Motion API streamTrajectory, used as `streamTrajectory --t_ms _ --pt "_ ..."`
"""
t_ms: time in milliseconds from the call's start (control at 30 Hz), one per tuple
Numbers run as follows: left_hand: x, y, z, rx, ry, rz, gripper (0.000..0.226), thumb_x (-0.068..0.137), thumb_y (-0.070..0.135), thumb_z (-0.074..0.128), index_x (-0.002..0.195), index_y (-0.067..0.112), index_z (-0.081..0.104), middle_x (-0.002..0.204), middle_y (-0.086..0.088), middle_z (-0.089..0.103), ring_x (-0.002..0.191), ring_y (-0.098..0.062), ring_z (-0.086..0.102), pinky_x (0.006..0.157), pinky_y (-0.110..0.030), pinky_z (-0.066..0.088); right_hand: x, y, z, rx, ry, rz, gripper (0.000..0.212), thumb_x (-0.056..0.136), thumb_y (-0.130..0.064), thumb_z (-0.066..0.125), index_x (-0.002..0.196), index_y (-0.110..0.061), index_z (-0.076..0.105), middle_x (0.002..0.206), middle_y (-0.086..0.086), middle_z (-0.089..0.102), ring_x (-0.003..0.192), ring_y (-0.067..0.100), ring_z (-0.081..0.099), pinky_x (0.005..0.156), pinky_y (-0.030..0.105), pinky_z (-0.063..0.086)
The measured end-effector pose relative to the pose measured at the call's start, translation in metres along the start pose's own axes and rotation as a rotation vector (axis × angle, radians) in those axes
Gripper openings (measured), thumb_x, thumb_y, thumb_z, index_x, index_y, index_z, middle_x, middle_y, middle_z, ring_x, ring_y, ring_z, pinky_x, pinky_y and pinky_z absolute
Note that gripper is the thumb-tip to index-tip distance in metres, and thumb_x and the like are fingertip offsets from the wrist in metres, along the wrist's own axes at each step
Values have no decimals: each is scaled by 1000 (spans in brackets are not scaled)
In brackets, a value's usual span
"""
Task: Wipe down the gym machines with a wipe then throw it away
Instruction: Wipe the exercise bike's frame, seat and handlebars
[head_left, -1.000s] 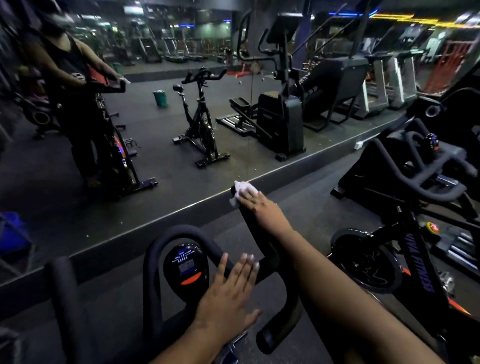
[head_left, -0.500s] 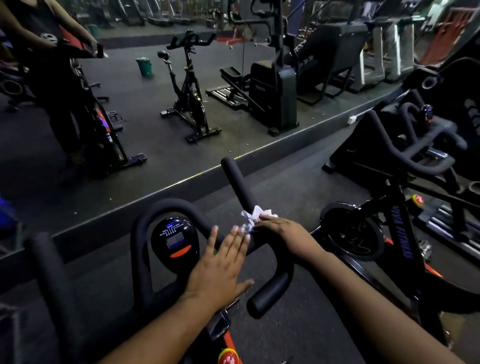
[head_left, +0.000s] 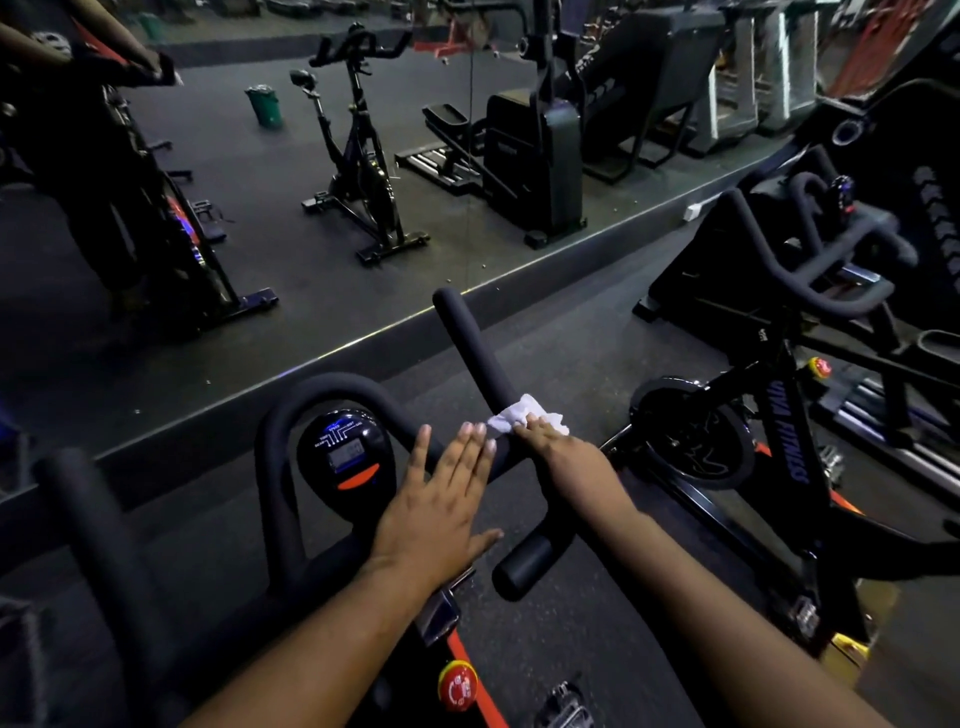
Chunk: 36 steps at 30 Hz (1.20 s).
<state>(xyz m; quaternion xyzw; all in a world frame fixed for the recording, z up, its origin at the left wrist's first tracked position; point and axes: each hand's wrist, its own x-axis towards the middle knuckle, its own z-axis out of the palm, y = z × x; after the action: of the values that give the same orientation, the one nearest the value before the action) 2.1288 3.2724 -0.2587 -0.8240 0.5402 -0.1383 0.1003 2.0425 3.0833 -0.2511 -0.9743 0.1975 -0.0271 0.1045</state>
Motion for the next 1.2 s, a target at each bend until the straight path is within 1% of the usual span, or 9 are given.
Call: streamTrajectory --t_ms 167,267,333,467,667,800,933,1067,1200 --pt "-3 -1 -3 -35 40 -58 111 87 61 38 156 -2 -22 163 -25 -28 154 -37 -22 114 -67 -24 -22 -37 9 149 3 -154 69 100 -6 41 161 -32 22 165 5 29 148 20 35 104 39 46" --pt "-3 -2 -3 -91 28 -76 113 88 73 35 159 -2 -12 166 -26 -17 156 -39 -12 121 -64 -15 -15 -11 8 98 66 -193 62 98 -4 44 156 -26 37 162 1 36 150 17 31 117 41 33" --pt "-2 -2 -2 -65 29 -84 113 92 77 29 158 -3 -14 165 -29 -20 155 -41 -14 120 -63 -18 -7 9 10 6 88 -81 60 99 -5 42 156 -20 35 163 3 33 152 18 28 123 44 22" --pt "-4 -1 3 -7 29 -70 109 97 75 25 154 -5 -20 161 -31 -25 154 -42 -18 114 -62 -28 -9 4 14 127 60 -6 57 100 -21 56 154 -16 38 163 7 33 150 23 32 117 40 35" --pt "0 1 -1 56 -3 -33 106 98 74 21 154 -6 -20 163 -27 -22 155 -37 -16 111 -66 -29 -5 19 6 174 183 -25 43 97 -28 65 139 -29 59 151 -4 52 135 16 53 106 31 46" --pt "0 0 -3 75 -22 -10 104 98 74 17 154 -5 -20 166 -24 -20 156 -34 -17 114 -68 -23 -26 23 -7 106 153 -76 41 99 -42 57 137 -26 63 144 -8 58 135 13 52 94 4 41" --pt "-1 0 -5 68 -41 22 102 99 74 16 154 -2 -23 167 -21 -20 156 -31 -18 117 -68 -14 -71 22 1 105 186 -52 51 90 -5 57 138 -21 61 150 3 53 128 28 59 98 44 53" --pt "-2 -1 -6 42 -60 47 100 98 74 17 154 1 -23 169 -17 -17 157 -28 -17 118 -67 -12 -113 -2 17 129 209 49 56 87 -1 56 138 -24 61 151 -2 53 122 25 64 93 38 56" --pt "-6 -6 -8 44 -104 111 100 98 70 22 152 1 -26 165 -15 -27 155 -27 -22 119 -65 -13 -146 -56 27 117 398 49 45 79 -4 74 122 -21 72 124 3 72 110 22 71 87 36 59"
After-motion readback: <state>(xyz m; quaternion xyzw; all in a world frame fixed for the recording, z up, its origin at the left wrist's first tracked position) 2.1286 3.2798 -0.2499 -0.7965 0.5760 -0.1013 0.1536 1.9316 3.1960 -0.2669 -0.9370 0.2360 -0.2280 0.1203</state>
